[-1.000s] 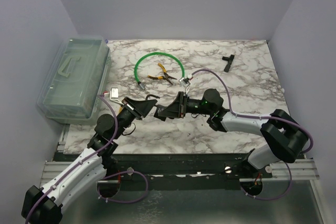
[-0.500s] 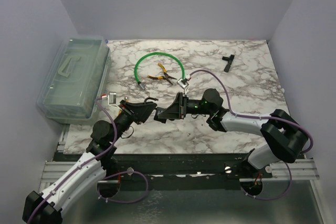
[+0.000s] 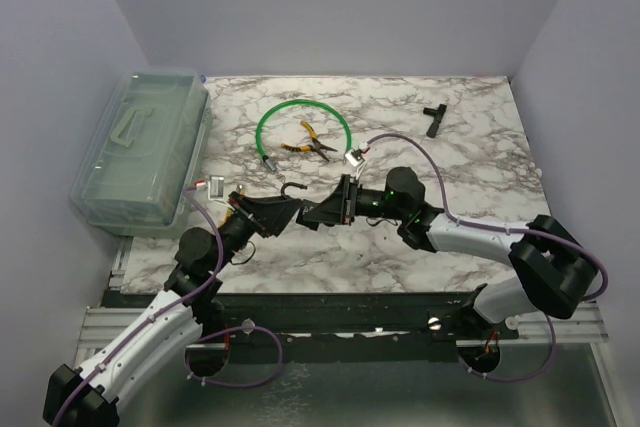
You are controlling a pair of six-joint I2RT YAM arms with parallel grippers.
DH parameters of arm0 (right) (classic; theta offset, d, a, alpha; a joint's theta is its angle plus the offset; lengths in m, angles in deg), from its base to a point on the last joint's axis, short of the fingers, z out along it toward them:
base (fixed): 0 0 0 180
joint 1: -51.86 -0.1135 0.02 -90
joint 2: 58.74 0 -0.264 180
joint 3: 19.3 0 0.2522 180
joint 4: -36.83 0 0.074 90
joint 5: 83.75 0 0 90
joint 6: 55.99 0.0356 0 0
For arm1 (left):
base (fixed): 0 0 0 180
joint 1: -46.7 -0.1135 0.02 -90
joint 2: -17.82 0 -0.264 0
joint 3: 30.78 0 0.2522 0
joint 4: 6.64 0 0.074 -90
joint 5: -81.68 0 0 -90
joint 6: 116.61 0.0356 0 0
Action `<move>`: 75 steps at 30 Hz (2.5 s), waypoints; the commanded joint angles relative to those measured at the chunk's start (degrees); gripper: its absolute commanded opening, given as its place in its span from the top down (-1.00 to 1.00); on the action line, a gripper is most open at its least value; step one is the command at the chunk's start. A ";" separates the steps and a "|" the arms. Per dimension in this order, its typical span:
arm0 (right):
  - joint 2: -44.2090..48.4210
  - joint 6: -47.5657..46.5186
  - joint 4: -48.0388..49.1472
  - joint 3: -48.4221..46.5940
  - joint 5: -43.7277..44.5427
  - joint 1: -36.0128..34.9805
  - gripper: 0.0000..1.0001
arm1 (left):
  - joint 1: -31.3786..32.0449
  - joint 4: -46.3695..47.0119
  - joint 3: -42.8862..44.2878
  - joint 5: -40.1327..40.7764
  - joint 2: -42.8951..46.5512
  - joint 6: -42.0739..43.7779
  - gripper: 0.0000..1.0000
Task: Unlock with the key
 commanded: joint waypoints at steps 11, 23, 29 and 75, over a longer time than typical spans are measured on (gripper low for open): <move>10.00 -10.11 -19.68 0.67 17.12 10.54 0.99 | 0.03 -31.84 7.93 14.66 13.82 2.20 -0.82; 4.32 -12.95 -23.37 1.82 15.16 24.94 0.99 | 0.08 -58.30 31.20 20.20 -0.17 14.75 -0.97; -2.24 -14.06 -22.32 -0.75 13.22 29.38 0.99 | 0.03 -68.21 40.59 21.83 -10.97 20.74 -0.98; -20.19 -16.32 -46.28 -18.21 17.85 40.55 -0.99 | 0.02 -66.46 37.54 25.12 -8.95 23.10 -0.98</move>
